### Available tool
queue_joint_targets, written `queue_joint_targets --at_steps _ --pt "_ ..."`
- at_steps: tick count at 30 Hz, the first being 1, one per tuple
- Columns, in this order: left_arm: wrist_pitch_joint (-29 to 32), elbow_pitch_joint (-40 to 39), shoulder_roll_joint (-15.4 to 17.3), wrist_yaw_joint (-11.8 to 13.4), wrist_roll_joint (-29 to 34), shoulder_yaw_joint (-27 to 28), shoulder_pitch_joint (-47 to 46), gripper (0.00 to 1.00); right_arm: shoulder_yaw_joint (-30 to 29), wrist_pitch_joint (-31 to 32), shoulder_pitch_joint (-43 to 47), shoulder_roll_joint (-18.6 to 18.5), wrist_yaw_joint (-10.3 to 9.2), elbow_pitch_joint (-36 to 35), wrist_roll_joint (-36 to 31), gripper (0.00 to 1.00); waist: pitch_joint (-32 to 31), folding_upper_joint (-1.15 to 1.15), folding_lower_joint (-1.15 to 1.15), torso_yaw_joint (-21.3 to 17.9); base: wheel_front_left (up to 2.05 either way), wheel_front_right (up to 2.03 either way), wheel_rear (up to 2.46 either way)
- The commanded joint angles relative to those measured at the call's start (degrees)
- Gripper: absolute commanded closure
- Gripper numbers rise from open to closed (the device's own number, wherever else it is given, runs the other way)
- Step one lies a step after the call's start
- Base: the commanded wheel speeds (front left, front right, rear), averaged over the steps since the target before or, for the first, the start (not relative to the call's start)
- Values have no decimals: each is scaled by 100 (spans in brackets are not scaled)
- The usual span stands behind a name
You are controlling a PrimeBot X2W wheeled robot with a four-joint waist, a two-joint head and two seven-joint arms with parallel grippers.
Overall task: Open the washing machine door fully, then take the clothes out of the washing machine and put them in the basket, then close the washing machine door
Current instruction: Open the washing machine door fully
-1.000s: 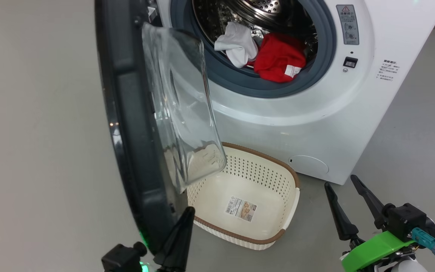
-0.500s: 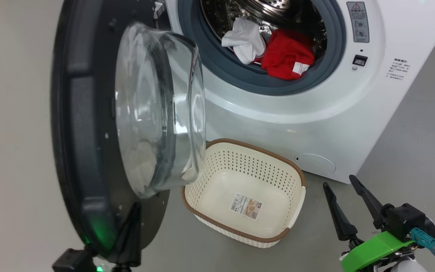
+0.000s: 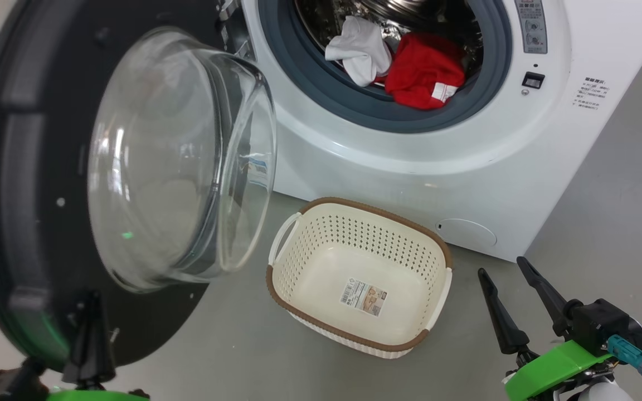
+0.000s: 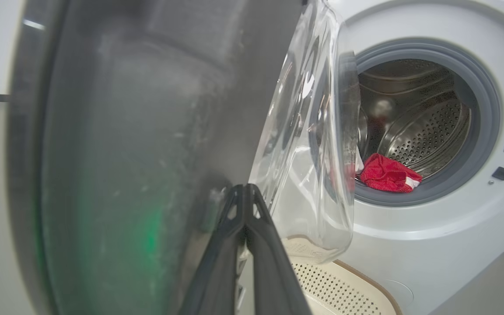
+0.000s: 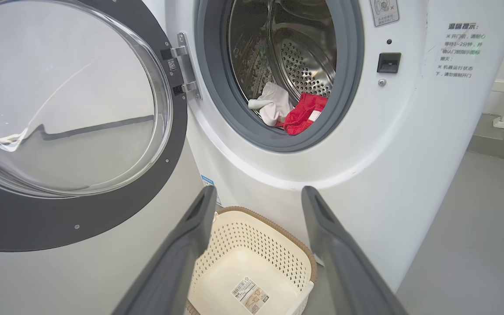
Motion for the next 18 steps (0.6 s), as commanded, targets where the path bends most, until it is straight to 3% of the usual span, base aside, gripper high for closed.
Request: queue_joint_targets --at_steps 1,18 --pt "-72 -113 121 -34 93 435 -346 100 122 -54 -146 -71 36 -160 -50 0 35 0 0 -14 0 0 0" --pt "-72 717 321 -355 555 2130 -1404 100 240 -54 -366 -240 36 -175 -68 0 396 0 0 -145 0 0 0"
